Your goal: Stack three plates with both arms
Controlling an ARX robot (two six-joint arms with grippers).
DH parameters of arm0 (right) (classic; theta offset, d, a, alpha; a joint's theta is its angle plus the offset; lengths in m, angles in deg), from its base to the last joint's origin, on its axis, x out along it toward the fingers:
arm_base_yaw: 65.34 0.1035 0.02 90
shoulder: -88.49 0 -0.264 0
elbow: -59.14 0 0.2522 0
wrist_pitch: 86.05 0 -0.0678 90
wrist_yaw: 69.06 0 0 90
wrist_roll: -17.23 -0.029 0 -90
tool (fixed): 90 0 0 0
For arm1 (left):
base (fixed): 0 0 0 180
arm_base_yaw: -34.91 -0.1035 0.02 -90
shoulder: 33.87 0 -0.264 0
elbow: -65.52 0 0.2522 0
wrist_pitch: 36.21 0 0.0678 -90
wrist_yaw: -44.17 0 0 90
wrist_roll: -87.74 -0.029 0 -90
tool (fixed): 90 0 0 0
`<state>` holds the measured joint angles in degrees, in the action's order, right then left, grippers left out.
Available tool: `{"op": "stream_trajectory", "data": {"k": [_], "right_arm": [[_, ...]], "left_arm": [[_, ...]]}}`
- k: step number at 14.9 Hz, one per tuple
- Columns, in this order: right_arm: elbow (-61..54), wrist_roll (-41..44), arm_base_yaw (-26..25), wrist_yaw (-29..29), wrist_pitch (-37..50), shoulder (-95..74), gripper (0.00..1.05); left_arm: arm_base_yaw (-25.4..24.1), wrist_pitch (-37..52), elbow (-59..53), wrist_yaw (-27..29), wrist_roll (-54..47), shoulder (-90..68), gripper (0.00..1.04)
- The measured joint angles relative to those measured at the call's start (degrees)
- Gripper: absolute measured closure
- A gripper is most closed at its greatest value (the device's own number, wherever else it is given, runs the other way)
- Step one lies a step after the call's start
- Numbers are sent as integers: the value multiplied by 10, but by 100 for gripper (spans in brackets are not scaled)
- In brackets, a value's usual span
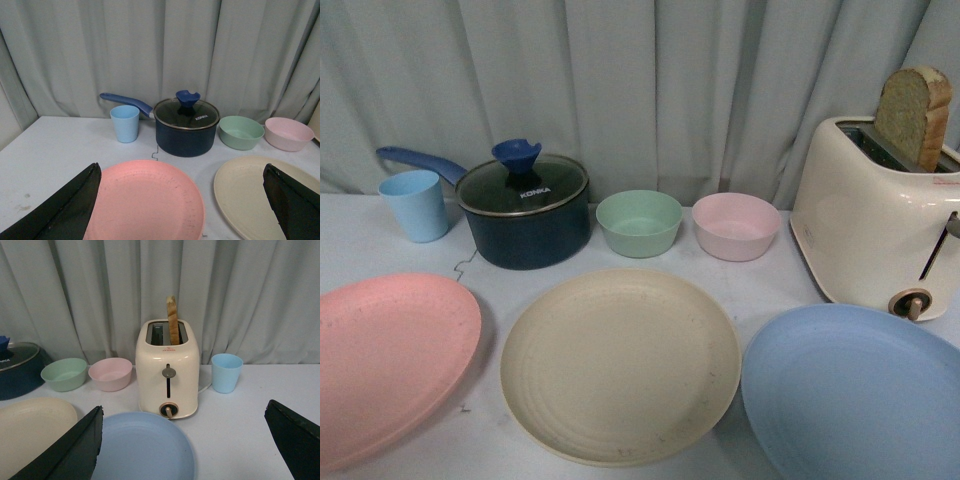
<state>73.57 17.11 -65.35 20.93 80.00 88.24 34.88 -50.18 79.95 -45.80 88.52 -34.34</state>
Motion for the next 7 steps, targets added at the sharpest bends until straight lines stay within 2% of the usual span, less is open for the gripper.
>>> {"op": "stream_trajectory", "data": {"k": [7], "right_arm": [[0, 0, 0, 0, 0, 0, 6]], "left_arm": [[0, 0, 0, 0, 0, 0, 7]]}}
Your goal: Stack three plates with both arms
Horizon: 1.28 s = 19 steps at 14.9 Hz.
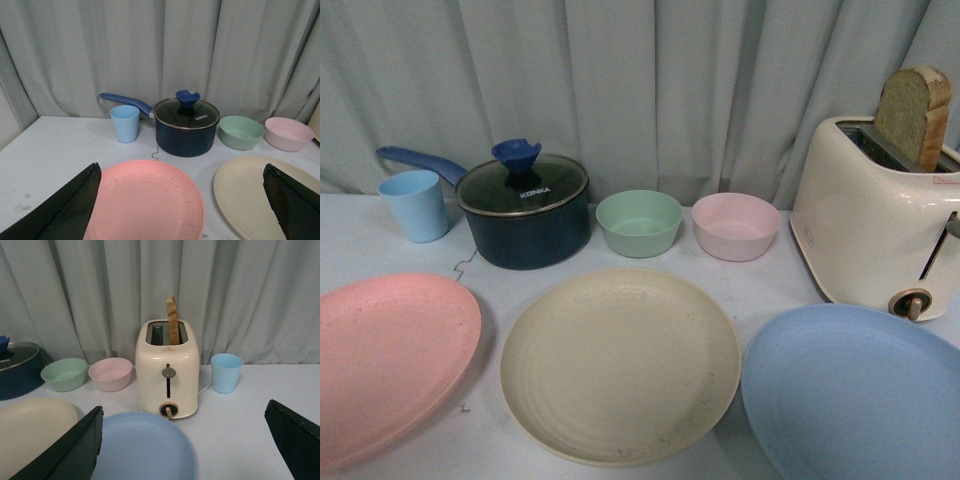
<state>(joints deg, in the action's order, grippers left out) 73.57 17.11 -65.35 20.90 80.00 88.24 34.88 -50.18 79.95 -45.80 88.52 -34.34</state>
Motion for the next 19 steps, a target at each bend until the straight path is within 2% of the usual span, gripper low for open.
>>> {"op": "stream_trajectory", "data": {"k": [19], "right_arm": [[0, 0, 0, 0, 0, 0, 6]], "left_arm": [[0, 0, 0, 0, 0, 0, 7]]}}
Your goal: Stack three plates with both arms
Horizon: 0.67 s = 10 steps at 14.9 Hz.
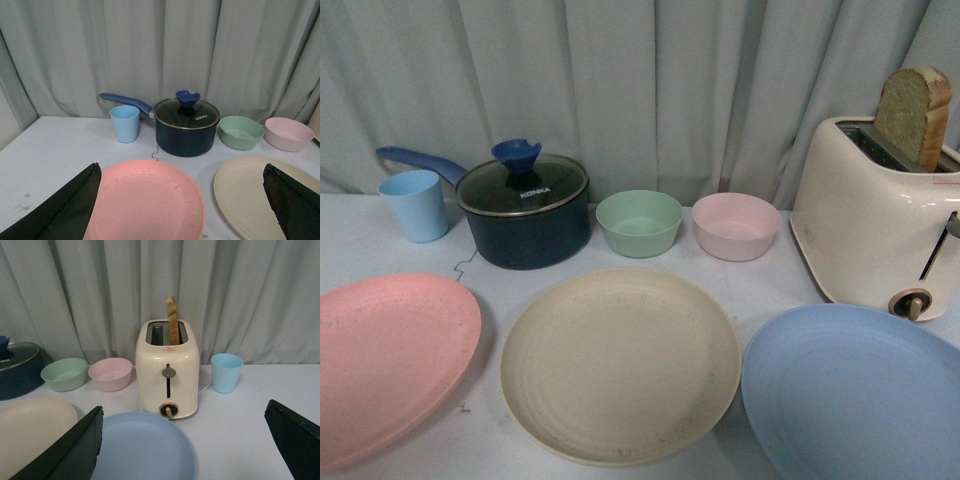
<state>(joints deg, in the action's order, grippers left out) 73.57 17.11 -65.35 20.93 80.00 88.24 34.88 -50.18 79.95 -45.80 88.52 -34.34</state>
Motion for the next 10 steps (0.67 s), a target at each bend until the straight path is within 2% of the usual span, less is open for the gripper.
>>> {"op": "stream_trajectory", "data": {"k": [10], "right_arm": [[0, 0, 0, 0, 0, 0, 6]], "left_arm": [[0, 0, 0, 0, 0, 0, 7]]}}
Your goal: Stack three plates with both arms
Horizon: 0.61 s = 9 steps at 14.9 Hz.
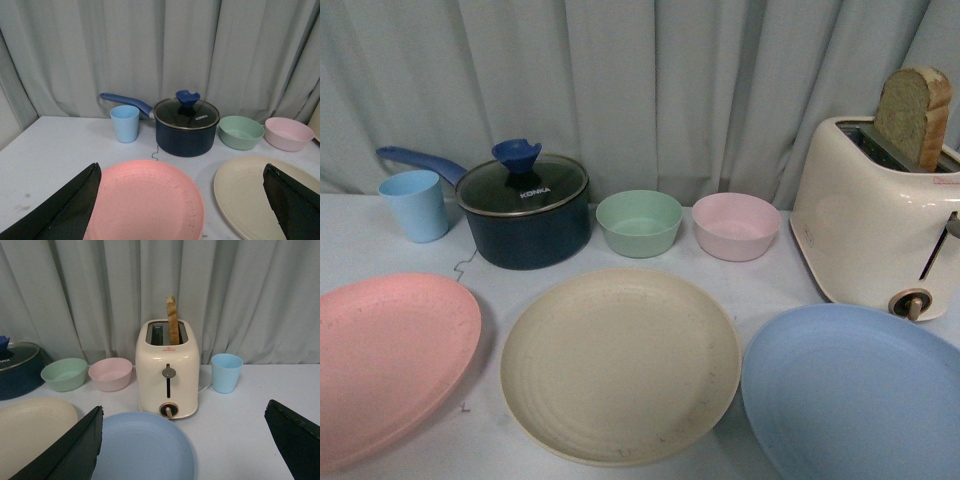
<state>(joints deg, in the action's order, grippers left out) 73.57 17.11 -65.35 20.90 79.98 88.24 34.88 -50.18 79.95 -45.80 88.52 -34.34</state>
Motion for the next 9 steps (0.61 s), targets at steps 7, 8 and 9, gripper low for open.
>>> {"op": "stream_trajectory", "data": {"k": [7, 8, 9], "right_arm": [[0, 0, 0, 0, 0, 0, 6], [0, 0, 0, 0, 0, 0, 6], [0, 0, 0, 0, 0, 0, 6]], "left_arm": [[-96, -103, 215, 41, 61, -304, 7], [-145, -28, 222, -22, 25, -394, 7], [-183, 35, 235, -59, -10, -485, 7]]}}
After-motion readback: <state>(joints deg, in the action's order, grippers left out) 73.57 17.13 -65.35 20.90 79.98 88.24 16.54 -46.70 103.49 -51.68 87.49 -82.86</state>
